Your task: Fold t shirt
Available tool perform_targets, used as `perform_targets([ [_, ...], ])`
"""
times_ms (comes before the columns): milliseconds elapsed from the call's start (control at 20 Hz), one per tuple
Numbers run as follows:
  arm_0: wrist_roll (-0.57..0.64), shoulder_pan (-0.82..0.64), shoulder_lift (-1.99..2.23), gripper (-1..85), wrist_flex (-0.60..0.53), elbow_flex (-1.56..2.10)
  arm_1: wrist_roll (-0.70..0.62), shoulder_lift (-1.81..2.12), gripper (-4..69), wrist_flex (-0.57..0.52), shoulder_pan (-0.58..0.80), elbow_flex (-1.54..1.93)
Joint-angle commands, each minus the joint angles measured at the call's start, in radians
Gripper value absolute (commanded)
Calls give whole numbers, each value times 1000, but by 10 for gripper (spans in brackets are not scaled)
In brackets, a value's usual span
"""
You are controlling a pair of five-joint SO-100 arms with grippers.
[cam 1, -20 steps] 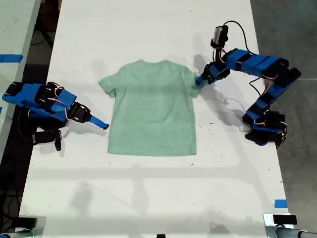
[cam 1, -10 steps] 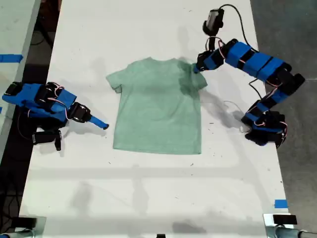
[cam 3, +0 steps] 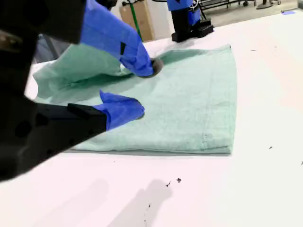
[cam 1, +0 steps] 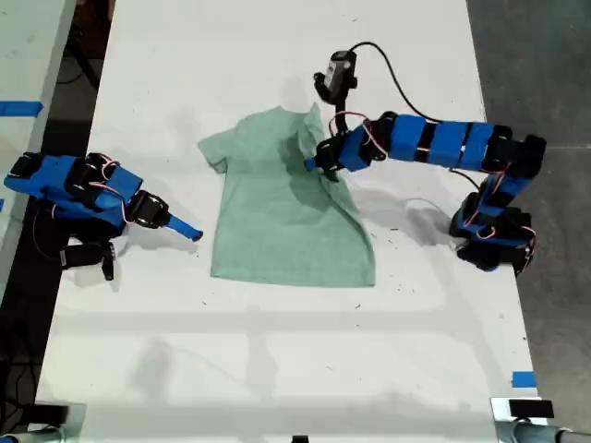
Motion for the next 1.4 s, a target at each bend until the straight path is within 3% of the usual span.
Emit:
perform_targets([
  [0,9,-3,6,101,2,8,8,-29,213,5,-23,-149],
  [300,9,-3,6,101,2,8,-20,232,216,311,48,-202],
  [350,9,-3,6,101,2,8,-5,337,11,348,64,-138],
  [400,9,-3,6,101,2,8,11,469,-5,368,74,-37],
  [550,9,-3,6,101,2,8,117,931,-5,345,41,390],
  [750,9,-3,6,101,2,8,255,1514,-4,224,-104,1029],
  [850,9,-3,6,101,2,8,310,1855,-2,281,-153,1285],
  [1050,9,-3,6,101,2,8,353,1887,-2,341,-196,1443],
  [1150,9,-3,6,101,2,8,499,1887,-2,391,-132,1542],
  [1350,9,-3,6,101,2,8,594,1887,8,437,-126,1537],
])
